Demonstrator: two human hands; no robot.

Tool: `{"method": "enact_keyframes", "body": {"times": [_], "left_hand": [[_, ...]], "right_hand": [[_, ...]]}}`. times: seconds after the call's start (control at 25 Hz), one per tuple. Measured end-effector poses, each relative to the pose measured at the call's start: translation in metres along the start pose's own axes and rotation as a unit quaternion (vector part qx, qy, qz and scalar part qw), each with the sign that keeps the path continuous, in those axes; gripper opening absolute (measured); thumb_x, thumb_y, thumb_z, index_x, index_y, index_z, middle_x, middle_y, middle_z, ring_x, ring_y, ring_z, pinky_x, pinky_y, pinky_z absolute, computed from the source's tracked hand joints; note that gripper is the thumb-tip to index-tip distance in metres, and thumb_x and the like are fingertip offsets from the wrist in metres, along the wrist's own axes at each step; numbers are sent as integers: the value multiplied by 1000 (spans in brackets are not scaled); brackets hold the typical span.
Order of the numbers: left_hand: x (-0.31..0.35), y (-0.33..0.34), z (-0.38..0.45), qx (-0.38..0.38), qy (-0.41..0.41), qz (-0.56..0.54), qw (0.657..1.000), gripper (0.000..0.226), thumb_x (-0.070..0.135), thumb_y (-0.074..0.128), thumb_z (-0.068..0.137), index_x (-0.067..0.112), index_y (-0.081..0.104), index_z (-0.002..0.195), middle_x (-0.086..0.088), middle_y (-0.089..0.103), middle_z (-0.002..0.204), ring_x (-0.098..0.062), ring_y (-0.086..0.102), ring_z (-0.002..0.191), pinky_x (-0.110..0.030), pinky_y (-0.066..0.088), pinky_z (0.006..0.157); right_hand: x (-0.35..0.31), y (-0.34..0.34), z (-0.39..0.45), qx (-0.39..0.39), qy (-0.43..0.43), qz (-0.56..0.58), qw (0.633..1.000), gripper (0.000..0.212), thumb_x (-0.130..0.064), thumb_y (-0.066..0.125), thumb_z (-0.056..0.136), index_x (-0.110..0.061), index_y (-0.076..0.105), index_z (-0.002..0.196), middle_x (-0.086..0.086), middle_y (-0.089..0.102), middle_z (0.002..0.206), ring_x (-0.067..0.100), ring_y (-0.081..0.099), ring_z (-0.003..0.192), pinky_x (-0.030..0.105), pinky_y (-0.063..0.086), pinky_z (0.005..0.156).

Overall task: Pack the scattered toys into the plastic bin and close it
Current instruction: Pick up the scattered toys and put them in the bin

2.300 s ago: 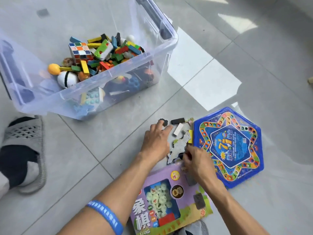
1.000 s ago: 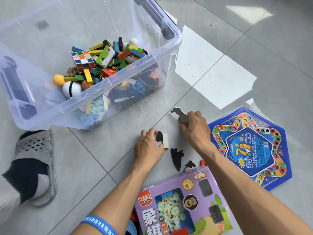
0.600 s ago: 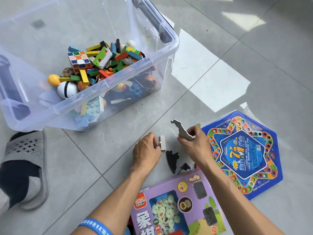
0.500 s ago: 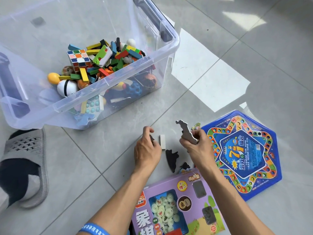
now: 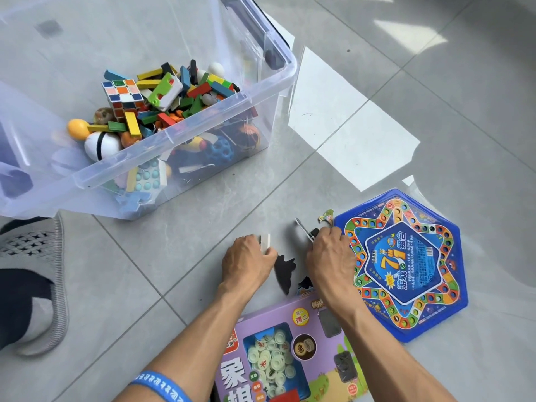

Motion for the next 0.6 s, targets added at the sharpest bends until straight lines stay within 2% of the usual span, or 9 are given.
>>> {"method": "enact_keyframes", "body": {"times": [0.08,0.16,0.28,0.32,0.36,0.44,0.48,0.52,0.6], "left_hand": [[-13,-9,-12,-9,-68,-116,991,37,39,60,78,9,51,59,-4,58,59,-24,54,59,-33,43,56],[-25,-24,-34,-10,-123,-226,966,37,37,63,79,13,49,54,3,49,50,-17,46,53,-31,38,54],[-34,-70,-64,18,-138,-330,934,43,48,60,74,11,47,55,5,48,53,-13,41,53,-31,35,54],[-35,-93,-69,36,-132,-354,925,47,52,58,70,8,49,58,3,49,56,-13,40,53,-31,34,54],[-30,-118,-71,55,-121,-382,915,49,54,57,67,6,50,61,2,49,57,-13,37,53,-32,32,53],[-12,-175,-66,84,-77,-436,893,46,55,57,67,9,51,61,3,48,58,-13,33,50,-31,29,51],[0,-206,-59,100,-53,-450,886,42,52,58,70,11,53,60,3,49,58,-13,32,49,-30,28,51],[11,-235,-48,119,-34,-451,884,39,49,59,73,12,53,59,2,50,59,-13,33,48,-28,27,51],[28,-280,-20,121,-23,-448,886,33,48,62,76,16,57,68,-1,58,69,-14,41,51,-26,32,51]], "right_hand": [[7,2,1,-25,19,8,999,15,-7,49,90,-3,56,102,13,57,100,32,55,92,36,41,62],[14,1,-1,-32,23,28,999,16,-15,51,91,-4,54,102,12,56,102,29,52,94,33,37,67],[9,-14,-6,-41,24,104,993,14,-21,58,91,-8,55,93,9,60,95,24,53,83,35,44,65],[3,-27,-8,-47,50,192,979,14,-22,60,91,-9,57,90,9,63,88,22,57,74,37,48,62],[-7,-45,-9,-67,94,325,939,15,-22,63,90,-7,60,90,10,66,81,21,61,64,37,51,58],[-43,-92,-12,-103,141,594,785,25,-22,69,87,0,62,97,16,69,73,26,66,54,38,49,56],[-70,-123,-11,-123,119,672,720,28,-20,69,87,4,60,99,17,67,70,29,66,55,38,48,55],[-100,-158,-7,-149,81,709,684,28,-17,69,87,7,59,99,18,64,69,29,66,56,36,50,54],[-154,-218,5,-217,24,726,652,26,-19,70,88,5,63,95,19,64,77,29,67,63,35,58,60]]}}
Point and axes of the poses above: each hand's wrist, its own z-axis towards the middle knuckle, its own y-axis out of the palm, x = y × z, the point moved 5 cm from there along z, towards the middle knuckle
